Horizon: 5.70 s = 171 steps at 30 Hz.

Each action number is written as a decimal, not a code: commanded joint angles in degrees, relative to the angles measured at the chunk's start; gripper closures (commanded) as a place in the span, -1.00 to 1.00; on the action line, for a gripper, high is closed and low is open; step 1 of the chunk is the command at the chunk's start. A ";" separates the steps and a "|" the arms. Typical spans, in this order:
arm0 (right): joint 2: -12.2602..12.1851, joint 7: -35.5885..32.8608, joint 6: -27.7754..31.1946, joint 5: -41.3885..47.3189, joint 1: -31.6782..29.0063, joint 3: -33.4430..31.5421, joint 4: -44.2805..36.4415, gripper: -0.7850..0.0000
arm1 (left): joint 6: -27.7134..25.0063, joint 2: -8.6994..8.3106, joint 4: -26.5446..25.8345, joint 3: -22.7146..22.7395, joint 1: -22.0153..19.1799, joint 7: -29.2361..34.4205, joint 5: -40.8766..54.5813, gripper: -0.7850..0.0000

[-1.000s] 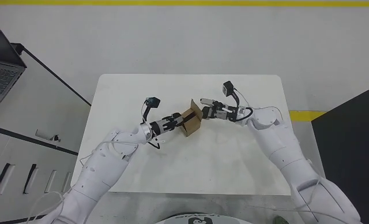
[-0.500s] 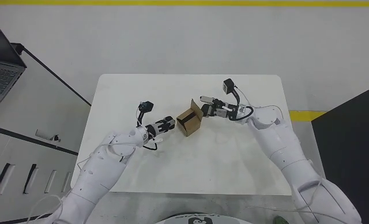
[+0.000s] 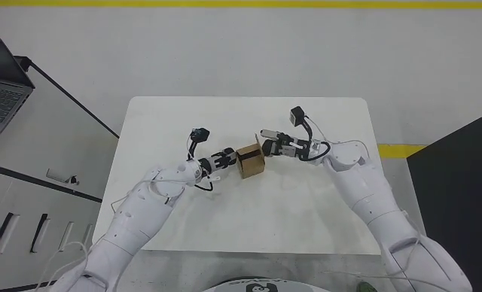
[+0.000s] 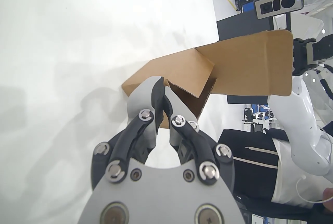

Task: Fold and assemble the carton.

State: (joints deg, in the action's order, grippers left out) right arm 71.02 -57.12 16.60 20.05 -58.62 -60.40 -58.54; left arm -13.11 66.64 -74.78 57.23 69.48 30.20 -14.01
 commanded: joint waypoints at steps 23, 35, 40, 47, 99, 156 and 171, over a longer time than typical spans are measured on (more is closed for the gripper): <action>-2.28 0.38 -1.85 -3.49 -4.39 -5.25 -7.55 -1.00 | 4.28 -0.19 -0.87 1.72 1.43 1.83 0.29 1.00; -2.28 0.38 -1.85 -3.49 -4.39 -5.25 -7.55 -1.00 | 9.05 0.39 -1.37 0.48 0.86 1.26 0.35 1.00; -2.28 0.38 -1.85 -3.49 -4.39 -5.25 -7.55 -1.00 | 15.48 0.75 -3.20 -0.26 0.69 1.55 -0.21 1.00; -2.28 0.38 -1.85 -3.49 -4.39 -5.25 -7.55 -1.00 | 18.03 0.84 -5.10 -0.54 0.68 1.13 -1.85 1.00; -2.28 0.38 -1.85 -3.49 -4.39 -5.25 -7.55 -1.00 | 33.41 2.58 -10.35 -2.44 0.11 4.86 -3.30 1.00; -5.29 -9.05 -11.22 -34.09 5.08 0.13 -19.71 0.38 | 33.41 2.58 -10.35 -2.44 0.11 4.86 -3.30 1.00; -4.13 -10.97 -12.26 -37.36 10.97 5.94 -18.90 0.40 | 33.41 2.58 -10.35 -2.44 0.11 4.86 -3.30 1.00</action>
State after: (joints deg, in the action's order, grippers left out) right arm 66.85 -68.03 4.35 -17.31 -47.80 -54.64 -77.51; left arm 20.30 69.22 -85.14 54.79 69.59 35.07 -17.31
